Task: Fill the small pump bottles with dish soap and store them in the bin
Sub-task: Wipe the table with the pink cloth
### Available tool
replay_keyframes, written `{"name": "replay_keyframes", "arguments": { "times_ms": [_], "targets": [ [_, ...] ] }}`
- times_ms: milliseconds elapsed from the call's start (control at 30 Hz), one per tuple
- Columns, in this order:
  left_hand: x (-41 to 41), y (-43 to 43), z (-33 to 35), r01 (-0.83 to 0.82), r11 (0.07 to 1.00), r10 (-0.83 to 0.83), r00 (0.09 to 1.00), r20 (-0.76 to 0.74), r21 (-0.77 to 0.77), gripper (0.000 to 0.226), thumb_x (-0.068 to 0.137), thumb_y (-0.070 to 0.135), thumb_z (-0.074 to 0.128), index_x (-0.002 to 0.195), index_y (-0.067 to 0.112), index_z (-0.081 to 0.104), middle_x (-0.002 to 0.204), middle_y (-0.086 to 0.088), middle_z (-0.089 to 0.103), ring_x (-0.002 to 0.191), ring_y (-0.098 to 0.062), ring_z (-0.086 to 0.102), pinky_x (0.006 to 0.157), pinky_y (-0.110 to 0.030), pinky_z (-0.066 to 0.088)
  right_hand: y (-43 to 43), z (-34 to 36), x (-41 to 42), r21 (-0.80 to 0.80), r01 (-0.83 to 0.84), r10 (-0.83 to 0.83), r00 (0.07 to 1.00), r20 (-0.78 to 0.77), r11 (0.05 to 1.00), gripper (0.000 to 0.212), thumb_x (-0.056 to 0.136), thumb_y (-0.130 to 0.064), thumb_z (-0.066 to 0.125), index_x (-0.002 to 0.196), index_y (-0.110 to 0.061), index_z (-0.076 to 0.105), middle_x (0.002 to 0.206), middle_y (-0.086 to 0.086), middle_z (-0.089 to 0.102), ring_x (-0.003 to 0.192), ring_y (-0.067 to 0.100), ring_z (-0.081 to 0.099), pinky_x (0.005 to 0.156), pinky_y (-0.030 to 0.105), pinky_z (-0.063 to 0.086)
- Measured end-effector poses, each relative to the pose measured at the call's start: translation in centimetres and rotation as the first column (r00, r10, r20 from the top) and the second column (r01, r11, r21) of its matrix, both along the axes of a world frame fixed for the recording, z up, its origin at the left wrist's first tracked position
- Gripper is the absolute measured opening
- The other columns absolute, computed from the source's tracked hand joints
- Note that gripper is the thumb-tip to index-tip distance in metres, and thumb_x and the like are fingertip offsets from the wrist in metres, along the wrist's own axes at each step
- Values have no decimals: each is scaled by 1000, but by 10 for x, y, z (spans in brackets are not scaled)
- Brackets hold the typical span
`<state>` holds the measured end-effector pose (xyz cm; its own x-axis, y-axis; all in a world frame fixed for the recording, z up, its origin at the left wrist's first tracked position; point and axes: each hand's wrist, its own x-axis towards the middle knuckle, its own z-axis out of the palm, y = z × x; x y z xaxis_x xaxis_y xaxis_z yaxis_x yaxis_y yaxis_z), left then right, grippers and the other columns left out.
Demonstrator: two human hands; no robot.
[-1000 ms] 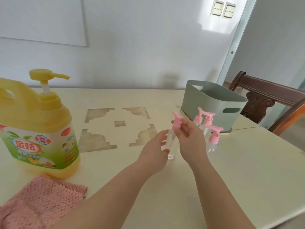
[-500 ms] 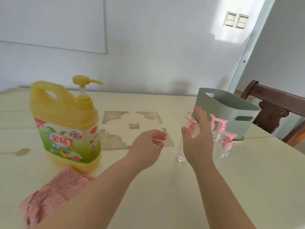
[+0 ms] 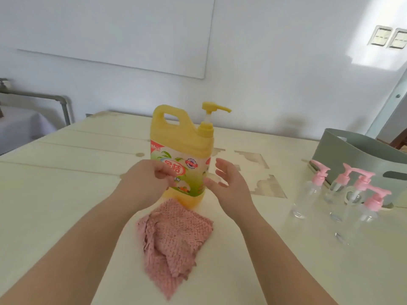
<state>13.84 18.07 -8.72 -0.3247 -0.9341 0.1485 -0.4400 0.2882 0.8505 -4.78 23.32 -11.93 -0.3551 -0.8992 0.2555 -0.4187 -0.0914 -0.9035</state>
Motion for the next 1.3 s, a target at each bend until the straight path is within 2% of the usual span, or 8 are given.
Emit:
{"name": "replay_keyframes", "arguments": {
  "times_ms": [100,233,333,433,633,733,933,1300],
  "targets": [
    [23,-19,-7,-175,985,175,983,59,0,10,79,22,72,84,20,63,84,5,67,70,-11,59,58,-25,40,-5,-4,12,30,13,-14,1000,27,999,70,79,-30,78,138,-27,42,134,-13,49,120,6,48,96,27,42],
    [27,-43,-18,-191,980,194,980,-46,60,62,75,26,78,127,16,45,113,-1,58,102,-19,59,80,-34,46,-16,-9,21,62,40,-44,997,62,997,95,61,-40,89,141,-29,38,137,-8,48,122,10,48,93,28,47],
    [19,-62,-27,-69,987,90,986,-142,146,90,73,26,79,145,25,25,138,-5,46,121,-22,49,94,-40,43,-25,-12,22,54,20,-24,996,89,998,92,60,-33,91,136,-29,39,126,-10,52,113,7,53,74,13,47],
    [13,-80,-34,71,976,-16,966,-258,206,98,69,25,81,147,33,21,142,-2,44,124,-21,49,101,-44,42,-33,-15,15,58,-1,-5,996,94,998,82,62,-30,90,131,-28,44,120,-11,57,107,4,57,65,10,49],
    [-1,-107,-37,309,920,-195,894,-404,240,72,65,15,81,128,29,47,116,1,66,99,-17,67,83,-38,56,-61,-17,-14,77,-55,49,995,84,996,67,67,-28,87,122,-32,51,116,-16,65,110,6,60,89,33,55],
    [-15,-125,-33,275,934,-161,892,-422,226,72,69,9,80,129,28,44,115,2,65,98,-15,67,72,-29,57,-82,-16,-28,51,-88,81,989,120,995,59,74,-17,82,122,-32,50,117,-14,65,110,4,60,88,28,55],
    [-55,-179,-25,115,977,-37,921,-387,179,78,66,16,84,130,30,41,115,4,62,100,-16,64,83,-42,56,-146,-11,-62,1,-116,115,981,158,993,57,85,-10,71,134,-24,47,125,-8,64,117,10,59,97,39,52],
    [-95,-224,-45,52,979,27,926,-375,199,80,69,20,83,134,29,37,114,5,60,100,-14,61,85,-39,55,-201,-29,-95,31,-106,99,979,179,994,56,88,-16,68,138,-28,44,129,-11,61,120,12,57,101,45,48]
  ]
}}
